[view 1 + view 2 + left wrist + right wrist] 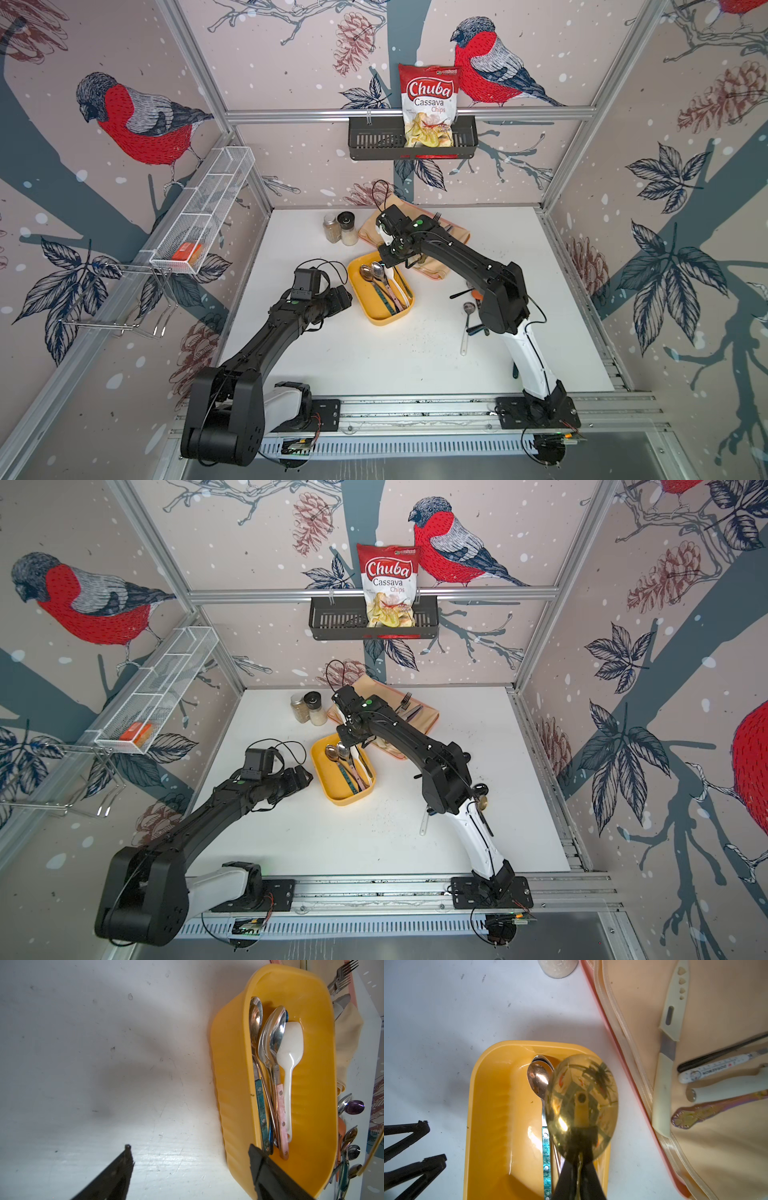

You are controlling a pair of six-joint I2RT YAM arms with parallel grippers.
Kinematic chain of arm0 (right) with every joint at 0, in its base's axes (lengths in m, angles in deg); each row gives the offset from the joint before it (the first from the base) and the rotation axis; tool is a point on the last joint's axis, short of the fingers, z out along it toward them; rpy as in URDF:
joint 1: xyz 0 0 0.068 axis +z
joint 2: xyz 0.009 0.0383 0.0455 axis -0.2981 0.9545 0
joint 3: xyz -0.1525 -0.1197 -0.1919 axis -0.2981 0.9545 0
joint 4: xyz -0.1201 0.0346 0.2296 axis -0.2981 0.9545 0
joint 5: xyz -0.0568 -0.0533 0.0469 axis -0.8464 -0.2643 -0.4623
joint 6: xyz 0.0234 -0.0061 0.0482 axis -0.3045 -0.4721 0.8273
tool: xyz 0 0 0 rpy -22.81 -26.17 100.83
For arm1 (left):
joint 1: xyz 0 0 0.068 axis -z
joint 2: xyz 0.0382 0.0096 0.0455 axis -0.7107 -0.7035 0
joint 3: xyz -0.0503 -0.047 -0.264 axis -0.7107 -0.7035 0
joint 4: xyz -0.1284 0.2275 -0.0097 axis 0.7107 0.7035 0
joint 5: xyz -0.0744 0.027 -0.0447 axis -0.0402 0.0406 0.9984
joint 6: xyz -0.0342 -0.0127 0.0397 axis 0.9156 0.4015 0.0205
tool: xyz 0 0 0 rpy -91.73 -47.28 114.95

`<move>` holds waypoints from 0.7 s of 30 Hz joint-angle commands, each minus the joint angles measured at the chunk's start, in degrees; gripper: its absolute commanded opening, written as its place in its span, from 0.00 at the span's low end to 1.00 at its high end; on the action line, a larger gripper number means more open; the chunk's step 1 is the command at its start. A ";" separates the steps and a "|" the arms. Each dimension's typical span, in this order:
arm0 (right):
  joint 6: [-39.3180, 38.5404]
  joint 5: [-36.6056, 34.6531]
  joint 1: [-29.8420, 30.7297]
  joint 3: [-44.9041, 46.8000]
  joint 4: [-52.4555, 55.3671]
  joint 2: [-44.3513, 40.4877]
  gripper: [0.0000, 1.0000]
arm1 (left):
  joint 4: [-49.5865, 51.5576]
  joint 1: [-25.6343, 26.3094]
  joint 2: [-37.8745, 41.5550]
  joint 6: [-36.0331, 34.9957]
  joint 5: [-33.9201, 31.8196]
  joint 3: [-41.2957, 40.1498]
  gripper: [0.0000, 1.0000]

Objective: Put the spoon into the storage box
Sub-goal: Pick up the spoon from the center of the board, then place the spoon in the storage box.

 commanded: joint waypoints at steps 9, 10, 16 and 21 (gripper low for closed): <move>0.37 2.65 1.15 4.27 -3.13 1.75 0.04 | -0.97 -0.22 0.30 -0.25 0.49 -0.01 0.89; 0.44 2.62 1.37 5.07 -3.59 1.79 0.04 | -0.96 -0.26 0.25 -0.32 0.45 0.12 0.89; 0.84 3.20 1.37 8.11 -5.65 2.46 0.05 | -0.64 -0.26 0.15 -0.62 0.44 0.43 0.89; 1.06 3.32 1.46 7.93 -5.75 3.31 0.08 | -0.41 -0.26 0.06 -0.76 0.36 0.85 0.89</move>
